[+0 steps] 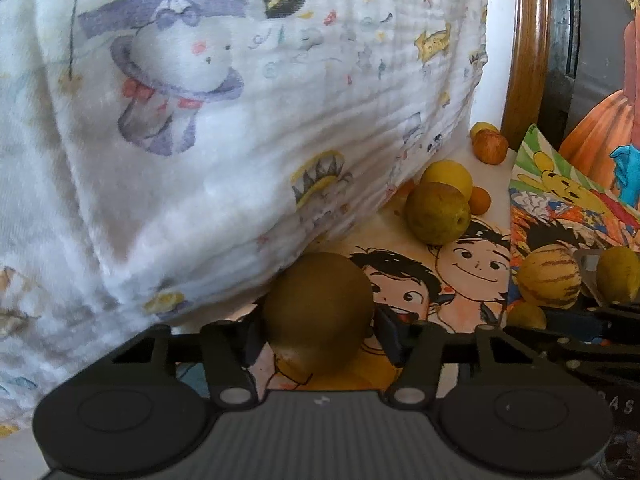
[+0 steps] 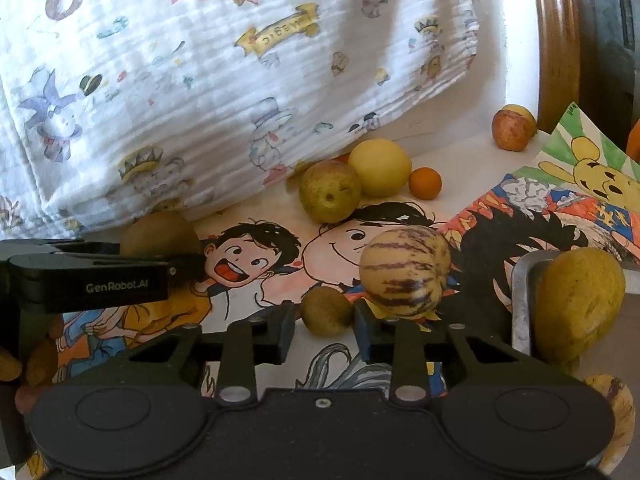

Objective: Organize fruits
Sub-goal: 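Carry the kiwi and the small brown fruit in both tools over the gray tray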

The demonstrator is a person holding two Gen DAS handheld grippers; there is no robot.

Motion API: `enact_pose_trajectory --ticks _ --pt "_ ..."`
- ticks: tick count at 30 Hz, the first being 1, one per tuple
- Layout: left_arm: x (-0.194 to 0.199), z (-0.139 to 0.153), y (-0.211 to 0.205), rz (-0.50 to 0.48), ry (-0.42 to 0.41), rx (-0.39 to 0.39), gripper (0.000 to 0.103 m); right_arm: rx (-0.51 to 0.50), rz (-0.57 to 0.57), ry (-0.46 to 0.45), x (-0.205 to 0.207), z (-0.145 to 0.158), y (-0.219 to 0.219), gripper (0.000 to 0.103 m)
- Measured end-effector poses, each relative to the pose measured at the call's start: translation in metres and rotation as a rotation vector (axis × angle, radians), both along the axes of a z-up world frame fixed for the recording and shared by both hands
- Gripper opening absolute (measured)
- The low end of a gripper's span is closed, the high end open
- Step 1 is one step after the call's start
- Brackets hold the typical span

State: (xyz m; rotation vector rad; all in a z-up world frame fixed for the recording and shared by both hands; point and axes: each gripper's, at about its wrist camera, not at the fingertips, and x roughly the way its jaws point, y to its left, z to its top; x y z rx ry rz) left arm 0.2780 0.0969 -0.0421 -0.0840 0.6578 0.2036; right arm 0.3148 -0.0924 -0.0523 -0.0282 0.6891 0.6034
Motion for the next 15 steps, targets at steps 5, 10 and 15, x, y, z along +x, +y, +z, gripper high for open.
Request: enact_pose_trajectory --ticks 5,10,15 --pt "0.000 0.000 -0.002 0.001 0.009 0.011 0.058 0.021 -0.006 0.006 0.001 -0.001 -0.003 0.031" --pt "-0.001 0.002 0.000 0.005 0.021 -0.020 0.057 0.040 -0.010 0.018 0.003 -0.001 -0.005 0.031" --pt "-0.011 0.004 -0.001 -0.018 0.033 -0.066 0.057 0.033 0.011 0.034 -0.002 0.006 -0.006 0.030"
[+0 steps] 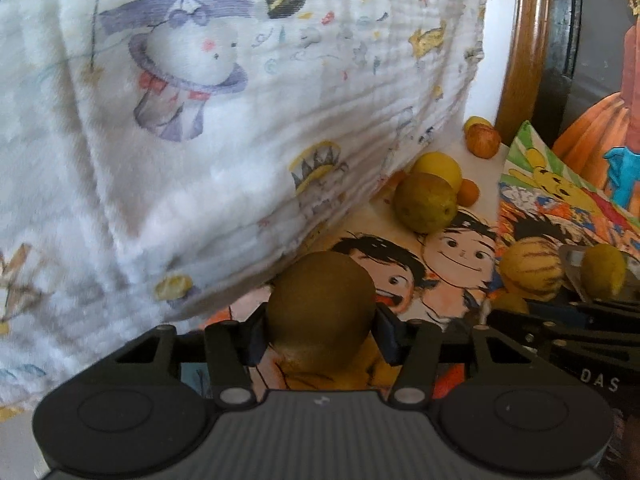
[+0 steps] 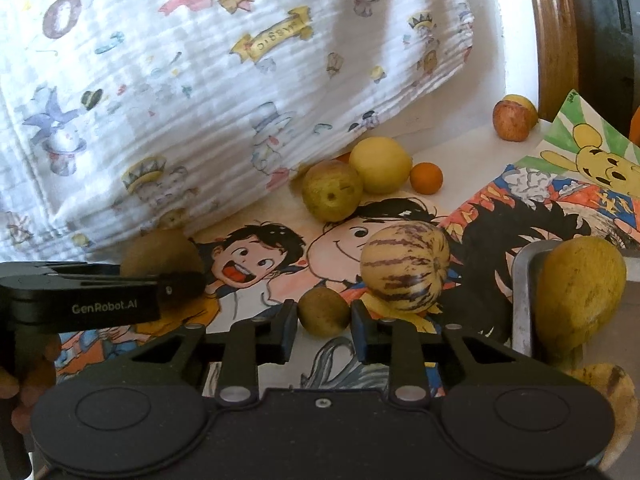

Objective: Organize fruits
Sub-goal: 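Carry the kiwi and the small brown fruit in both tools over the gray tray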

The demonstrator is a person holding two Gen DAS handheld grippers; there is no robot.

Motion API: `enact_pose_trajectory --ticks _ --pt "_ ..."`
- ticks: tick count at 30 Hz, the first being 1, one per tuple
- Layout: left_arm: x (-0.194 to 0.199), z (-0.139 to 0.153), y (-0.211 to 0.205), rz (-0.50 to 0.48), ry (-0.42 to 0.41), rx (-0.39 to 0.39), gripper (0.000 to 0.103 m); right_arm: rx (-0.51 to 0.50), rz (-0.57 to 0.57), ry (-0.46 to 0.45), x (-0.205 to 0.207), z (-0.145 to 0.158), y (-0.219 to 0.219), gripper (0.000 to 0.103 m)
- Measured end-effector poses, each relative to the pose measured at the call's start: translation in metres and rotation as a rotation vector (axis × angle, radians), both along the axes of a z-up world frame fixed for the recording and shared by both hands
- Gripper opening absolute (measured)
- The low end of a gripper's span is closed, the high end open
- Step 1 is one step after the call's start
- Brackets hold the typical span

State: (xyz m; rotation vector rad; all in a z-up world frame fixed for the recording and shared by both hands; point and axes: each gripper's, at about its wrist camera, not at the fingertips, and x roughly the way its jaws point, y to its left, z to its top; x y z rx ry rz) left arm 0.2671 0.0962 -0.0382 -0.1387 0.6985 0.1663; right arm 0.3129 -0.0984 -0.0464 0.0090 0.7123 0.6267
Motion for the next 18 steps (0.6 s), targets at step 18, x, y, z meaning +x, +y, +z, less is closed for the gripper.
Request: enact_pose_trajectory --ticks 18 --pt "-0.048 0.018 -0.054 -0.080 -0.015 -0.106 0.057 0.046 -0.026 -0.066 -0.060 0.052 -0.076 0.030"
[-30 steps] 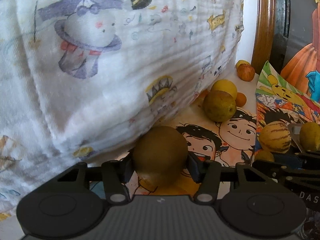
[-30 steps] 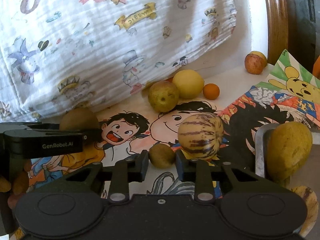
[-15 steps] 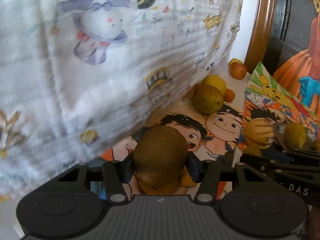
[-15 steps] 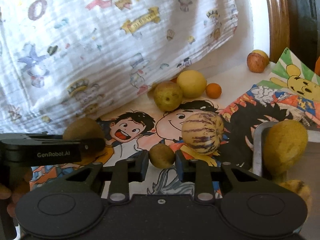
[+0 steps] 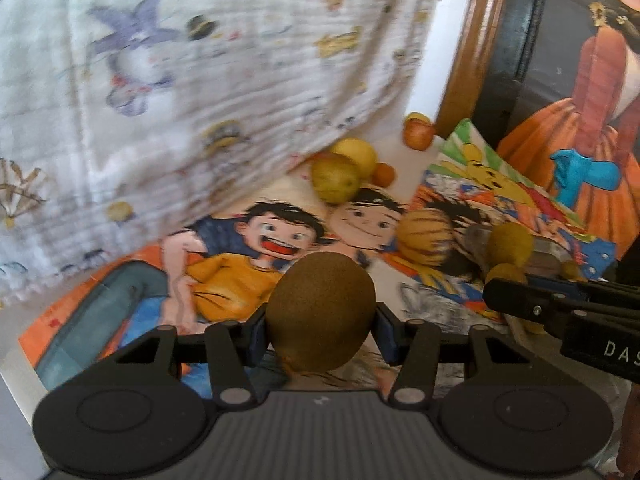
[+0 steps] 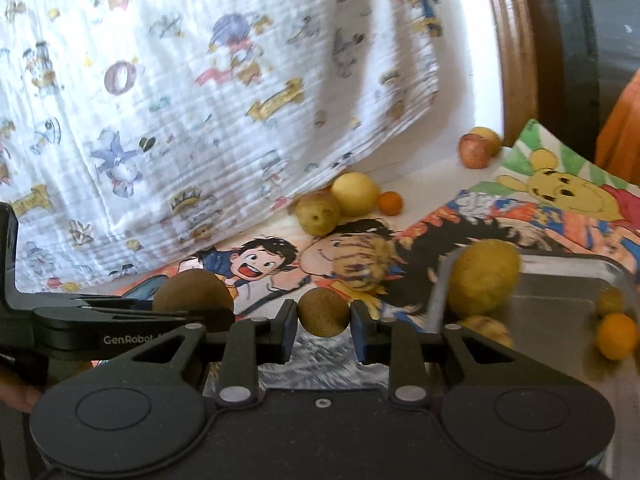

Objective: Organize fruits
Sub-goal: 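Carry the kiwi and the small brown fruit in both tools over the gray tray, then release the kiwi from the left tool while the right tool releases the small brown fruit onto the tray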

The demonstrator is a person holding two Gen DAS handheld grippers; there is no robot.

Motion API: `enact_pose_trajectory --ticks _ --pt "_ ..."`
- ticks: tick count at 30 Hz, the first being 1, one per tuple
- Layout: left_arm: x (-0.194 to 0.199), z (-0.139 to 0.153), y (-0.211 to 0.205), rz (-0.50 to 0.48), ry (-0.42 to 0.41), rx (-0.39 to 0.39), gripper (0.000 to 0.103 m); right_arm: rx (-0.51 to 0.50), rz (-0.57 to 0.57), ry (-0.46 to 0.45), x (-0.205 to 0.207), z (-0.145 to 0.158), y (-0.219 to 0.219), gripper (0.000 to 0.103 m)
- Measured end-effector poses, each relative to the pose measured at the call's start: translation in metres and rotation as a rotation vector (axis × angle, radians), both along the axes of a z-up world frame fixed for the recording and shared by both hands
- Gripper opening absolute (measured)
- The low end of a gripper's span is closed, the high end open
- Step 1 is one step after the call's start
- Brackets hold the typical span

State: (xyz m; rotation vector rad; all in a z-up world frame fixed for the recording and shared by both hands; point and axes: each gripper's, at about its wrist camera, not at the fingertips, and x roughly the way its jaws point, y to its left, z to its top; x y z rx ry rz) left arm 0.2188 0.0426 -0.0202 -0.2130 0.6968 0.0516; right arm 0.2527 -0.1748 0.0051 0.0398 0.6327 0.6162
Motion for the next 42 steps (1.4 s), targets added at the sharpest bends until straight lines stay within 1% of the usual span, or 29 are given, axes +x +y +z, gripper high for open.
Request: enact_pose_trajectory --ticks 9,15,21,26,32,36,42 --pt "-0.009 0.009 -0.058 -0.063 -0.053 -0.012 0.057 0.014 -0.110 -0.019 -0.021 0.008 -0.076 0.030" --pt "-0.008 0.009 -0.102 -0.158 -0.055 -0.009 0.057 0.003 -0.191 -0.031 -0.025 0.003 -0.123 0.030" --pt "-0.009 0.002 -0.137 -0.269 -0.027 0.003 0.057 -0.004 -0.253 -0.021 -0.019 -0.011 -0.154 0.030" --pt "-0.006 -0.003 -0.156 -0.312 -0.010 0.016 0.057 -0.003 -0.277 -0.002 -0.011 -0.023 -0.166 0.030" --pt "0.002 -0.007 -0.170 -0.344 0.008 0.025 0.057 -0.006 -0.287 0.010 -0.001 -0.032 -0.170 0.030" --pt "0.006 -0.009 -0.176 -0.359 -0.001 0.044 0.057 -0.009 -0.288 0.015 0.004 -0.036 -0.169 0.030" --pt "0.012 -0.016 -0.181 -0.375 0.016 0.035 0.057 -0.013 -0.294 0.028 0.012 -0.043 -0.169 0.031"
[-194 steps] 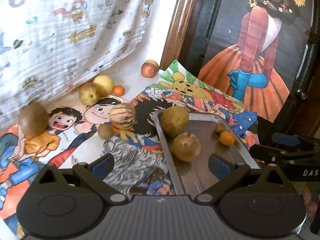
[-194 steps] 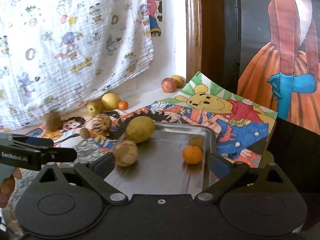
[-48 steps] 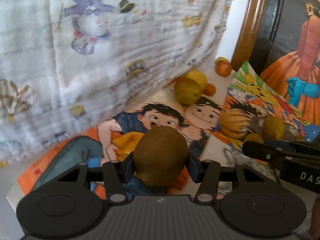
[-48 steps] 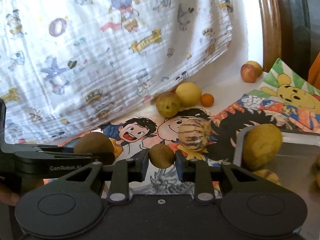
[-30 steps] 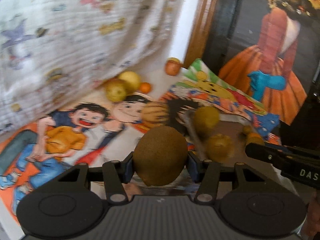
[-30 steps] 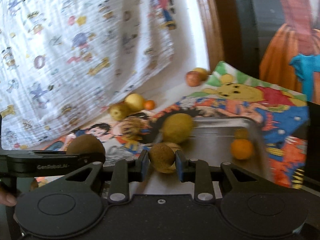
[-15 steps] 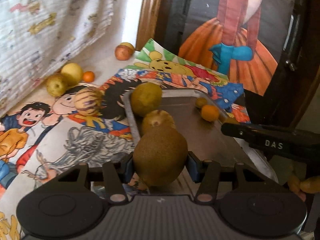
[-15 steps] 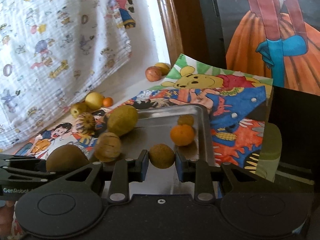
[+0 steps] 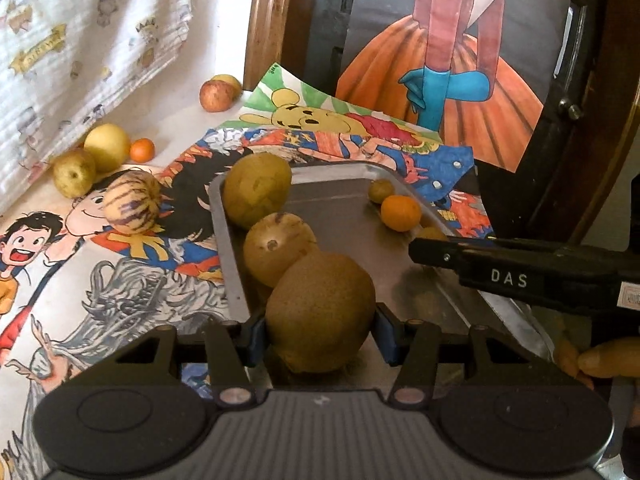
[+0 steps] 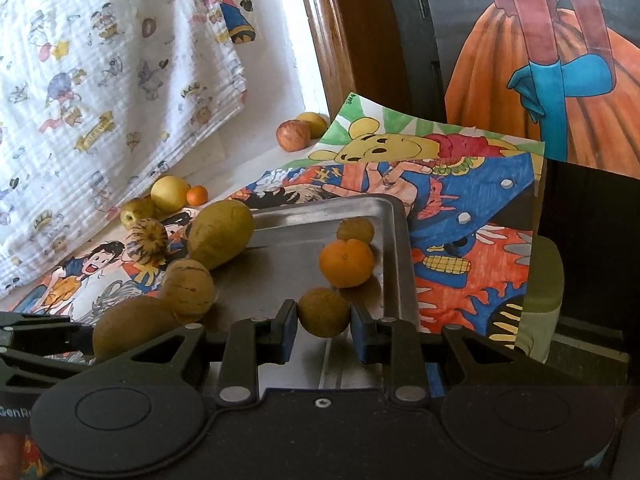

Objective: Organize fruits
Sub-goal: 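Release the kiwi from the left tool while the right tool releases the small brown fruit onto the tray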

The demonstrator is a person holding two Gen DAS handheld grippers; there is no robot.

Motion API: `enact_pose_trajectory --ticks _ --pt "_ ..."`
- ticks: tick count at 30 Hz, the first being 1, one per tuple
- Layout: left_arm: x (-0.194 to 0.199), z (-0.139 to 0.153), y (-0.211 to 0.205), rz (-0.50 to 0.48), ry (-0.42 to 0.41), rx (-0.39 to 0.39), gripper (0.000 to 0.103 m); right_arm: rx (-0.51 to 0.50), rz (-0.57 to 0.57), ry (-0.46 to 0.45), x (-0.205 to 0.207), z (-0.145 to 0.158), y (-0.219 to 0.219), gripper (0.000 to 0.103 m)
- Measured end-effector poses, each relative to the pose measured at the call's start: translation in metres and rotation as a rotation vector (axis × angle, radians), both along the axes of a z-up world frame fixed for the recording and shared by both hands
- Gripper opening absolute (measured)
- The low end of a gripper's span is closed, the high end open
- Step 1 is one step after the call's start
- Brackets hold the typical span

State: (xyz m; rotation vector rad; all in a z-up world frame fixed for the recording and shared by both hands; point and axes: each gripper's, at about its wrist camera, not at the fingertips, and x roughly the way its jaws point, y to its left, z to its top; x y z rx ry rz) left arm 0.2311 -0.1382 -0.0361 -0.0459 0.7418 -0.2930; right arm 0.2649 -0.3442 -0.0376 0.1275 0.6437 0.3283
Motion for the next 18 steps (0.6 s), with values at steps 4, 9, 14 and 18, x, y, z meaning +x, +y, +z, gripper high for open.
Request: enact_pose_trajectory --ticks 4,9,14,18 --pt "0.0023 -0.0028 -0.0009 -0.004 0.006 -0.004 0.057 0.005 -0.006 0.002 0.0022 -0.0016 -0.0018 0.031" --pt "0.0031 -0.0040 -0.0020 -0.005 0.007 -0.002 0.057 0.001 -0.011 0.007 0.0028 -0.0029 -0.0003 0.031" --pt "0.0034 -0.0039 -0.0019 -0.005 0.007 -0.001 0.059 -0.013 -0.014 0.013 0.0035 -0.0034 0.0015 0.031" --pt "0.0032 -0.0048 -0.0016 -0.008 0.010 -0.006 0.059 -0.017 -0.015 0.016 0.0038 -0.0031 0.0017 0.032"
